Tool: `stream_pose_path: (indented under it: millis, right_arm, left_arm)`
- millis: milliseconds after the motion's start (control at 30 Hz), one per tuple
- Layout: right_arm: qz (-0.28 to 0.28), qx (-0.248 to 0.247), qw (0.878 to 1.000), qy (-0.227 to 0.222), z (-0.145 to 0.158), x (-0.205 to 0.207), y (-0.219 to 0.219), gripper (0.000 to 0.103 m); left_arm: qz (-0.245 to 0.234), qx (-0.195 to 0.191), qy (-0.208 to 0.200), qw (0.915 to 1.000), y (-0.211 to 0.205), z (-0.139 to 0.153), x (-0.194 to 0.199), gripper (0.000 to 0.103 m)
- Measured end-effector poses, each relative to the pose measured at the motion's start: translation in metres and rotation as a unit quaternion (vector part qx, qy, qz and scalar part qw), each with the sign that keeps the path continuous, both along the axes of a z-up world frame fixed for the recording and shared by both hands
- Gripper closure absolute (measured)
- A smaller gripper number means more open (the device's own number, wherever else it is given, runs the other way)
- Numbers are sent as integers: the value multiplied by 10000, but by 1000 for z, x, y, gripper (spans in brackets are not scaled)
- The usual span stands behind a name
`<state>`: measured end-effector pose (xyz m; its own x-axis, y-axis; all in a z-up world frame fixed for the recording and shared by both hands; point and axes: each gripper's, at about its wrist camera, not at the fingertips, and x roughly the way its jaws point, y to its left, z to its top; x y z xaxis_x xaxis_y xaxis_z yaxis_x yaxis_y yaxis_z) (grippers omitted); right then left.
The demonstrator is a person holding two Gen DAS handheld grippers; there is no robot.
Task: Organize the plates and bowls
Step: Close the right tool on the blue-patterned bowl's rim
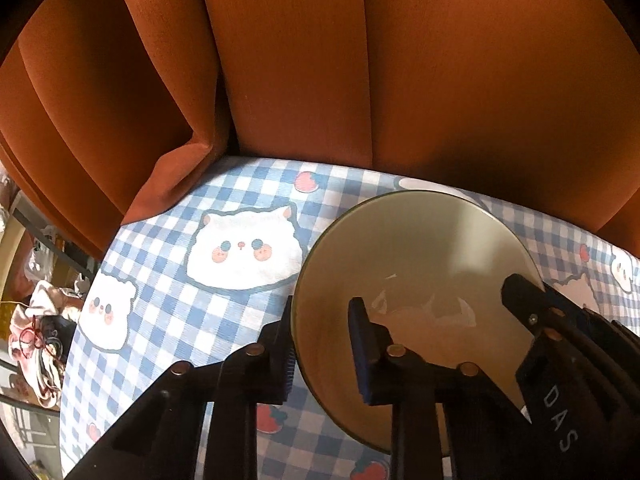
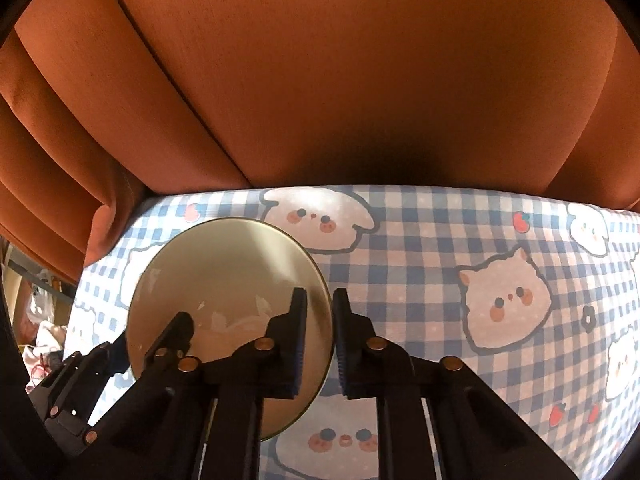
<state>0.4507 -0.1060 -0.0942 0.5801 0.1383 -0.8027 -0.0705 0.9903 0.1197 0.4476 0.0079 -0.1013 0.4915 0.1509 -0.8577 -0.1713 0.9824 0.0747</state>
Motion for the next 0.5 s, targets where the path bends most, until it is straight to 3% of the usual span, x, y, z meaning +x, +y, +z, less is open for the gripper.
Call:
stream_pose_path:
  millis: [267, 500]
  right_arm:
    - [-1, -40, 10000, 22, 0, 2, 1, 89]
    - [-57, -37, 10000, -57, 17, -8, -4, 89]
  left_arm:
    - [-20, 38, 3, 10000, 2, 3, 0, 86]
    - [-113, 56, -95, 9999, -3, 22, -8, 86]
